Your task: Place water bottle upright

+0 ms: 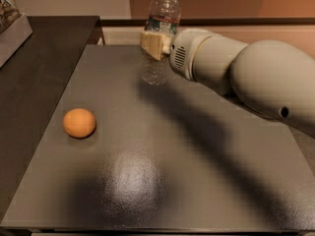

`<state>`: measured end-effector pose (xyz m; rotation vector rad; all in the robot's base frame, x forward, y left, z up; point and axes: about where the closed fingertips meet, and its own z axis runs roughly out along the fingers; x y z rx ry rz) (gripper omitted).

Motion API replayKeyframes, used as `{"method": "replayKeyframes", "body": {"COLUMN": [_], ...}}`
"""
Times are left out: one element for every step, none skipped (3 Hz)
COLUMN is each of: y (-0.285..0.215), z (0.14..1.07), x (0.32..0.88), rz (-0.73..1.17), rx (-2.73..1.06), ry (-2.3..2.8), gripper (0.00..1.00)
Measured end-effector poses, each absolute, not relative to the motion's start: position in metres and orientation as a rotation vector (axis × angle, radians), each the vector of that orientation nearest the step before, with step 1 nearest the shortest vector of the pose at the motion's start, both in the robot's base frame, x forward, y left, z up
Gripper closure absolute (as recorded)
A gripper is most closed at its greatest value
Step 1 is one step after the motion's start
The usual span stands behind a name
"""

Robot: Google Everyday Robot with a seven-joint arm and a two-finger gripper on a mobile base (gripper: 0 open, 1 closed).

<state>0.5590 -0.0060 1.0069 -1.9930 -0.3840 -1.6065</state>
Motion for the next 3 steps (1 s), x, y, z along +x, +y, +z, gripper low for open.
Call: {"method": "replayKeyframes", "body": {"y": [-0.014, -0.03, -0.043], "z": [0.997, 0.986, 0.976], "x": [0.564, 0.566, 0.565], "rz": [-1.697, -1.796, -1.886], "rx": [-1.97, -1.963, -1.963], "ry": [-0.491, -0.54, -0.567], "gripper": [1.0, 1.0, 1.0]}}
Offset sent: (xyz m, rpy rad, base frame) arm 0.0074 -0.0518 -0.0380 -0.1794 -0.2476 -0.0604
